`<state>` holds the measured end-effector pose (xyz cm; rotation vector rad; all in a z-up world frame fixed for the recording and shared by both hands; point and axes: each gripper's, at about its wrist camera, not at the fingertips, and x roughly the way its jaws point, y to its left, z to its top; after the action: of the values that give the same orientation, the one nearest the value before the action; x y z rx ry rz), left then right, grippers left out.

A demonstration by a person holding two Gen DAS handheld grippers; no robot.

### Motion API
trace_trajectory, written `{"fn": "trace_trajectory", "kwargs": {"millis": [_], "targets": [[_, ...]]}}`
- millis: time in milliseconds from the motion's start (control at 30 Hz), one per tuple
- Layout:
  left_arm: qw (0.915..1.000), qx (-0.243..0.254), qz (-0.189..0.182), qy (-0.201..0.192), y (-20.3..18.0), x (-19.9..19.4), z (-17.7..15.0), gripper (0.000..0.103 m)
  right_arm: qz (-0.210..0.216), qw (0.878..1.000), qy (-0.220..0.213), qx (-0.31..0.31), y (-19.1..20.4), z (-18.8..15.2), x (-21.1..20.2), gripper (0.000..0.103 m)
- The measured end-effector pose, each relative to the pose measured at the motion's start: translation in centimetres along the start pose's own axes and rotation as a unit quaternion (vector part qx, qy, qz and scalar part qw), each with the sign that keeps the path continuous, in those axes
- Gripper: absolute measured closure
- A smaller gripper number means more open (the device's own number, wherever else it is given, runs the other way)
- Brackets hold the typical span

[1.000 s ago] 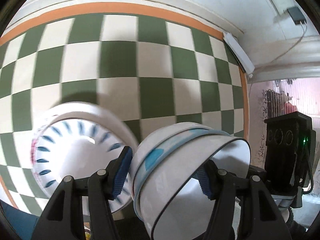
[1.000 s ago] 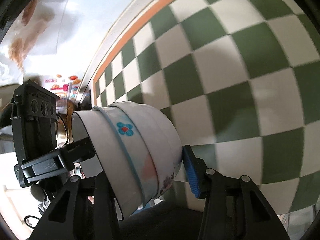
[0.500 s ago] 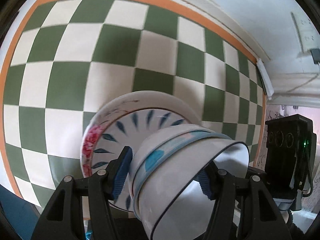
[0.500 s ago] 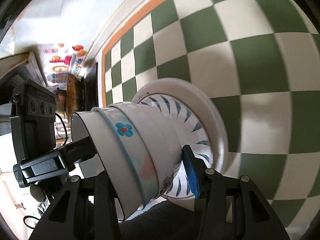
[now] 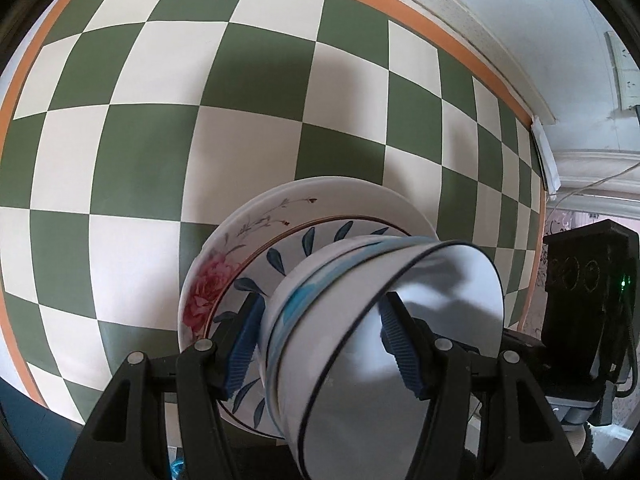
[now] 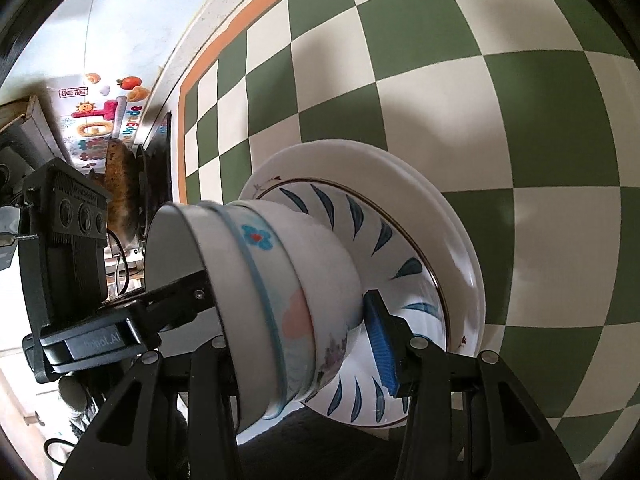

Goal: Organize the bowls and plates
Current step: 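Carry the bowl stack over the plate stack and lower it onto the plates, then open both grippers and pull them back from the stack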

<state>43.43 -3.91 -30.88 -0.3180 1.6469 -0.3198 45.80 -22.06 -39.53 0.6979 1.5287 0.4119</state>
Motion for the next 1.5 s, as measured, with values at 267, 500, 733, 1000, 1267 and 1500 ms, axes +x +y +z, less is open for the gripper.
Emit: {"fn": "trace_trajectory", "kwargs": {"millis": [267,500,733,1000,1267,1500], "targets": [[1.0000,0.008,-0.002,-0.003,0.0,-0.3,-0.1,0.047,-0.012,1.000,-0.010,0.002,0.0,-0.1,-0.4,0.055],[0.9984,0.031,0.029,-0.038,-0.8,-2.1,-0.8,0.047,-0.046,0.998,-0.034,-0.017,1.1,-0.6,-1.6,0.056],[0.9863,0.075,0.092,-0.114,-1.5,-6.5,-3.7,0.047,-0.103,0.990,-0.088,-0.048,3.7,-3.1,-4.8,0.055],[0.9714,0.107,0.111,-0.180,-2.1,-11.2,-8.0,0.044,-0.164,0.969,-0.166,-0.079,7.9,-9.1,-9.1,0.050],[0.9510,0.124,0.122,-0.256,-2.9,-15.2,-12.7,0.003,-0.193,0.949,-0.230,-0.097,11.9,-15.5,-12.7,0.015],[0.9362,0.119,0.125,-0.306,-4.1,-17.9,-16.7,0.003,-0.224,0.924,-0.286,-0.116,14.2,-20.0,-16.0,0.007]]}}
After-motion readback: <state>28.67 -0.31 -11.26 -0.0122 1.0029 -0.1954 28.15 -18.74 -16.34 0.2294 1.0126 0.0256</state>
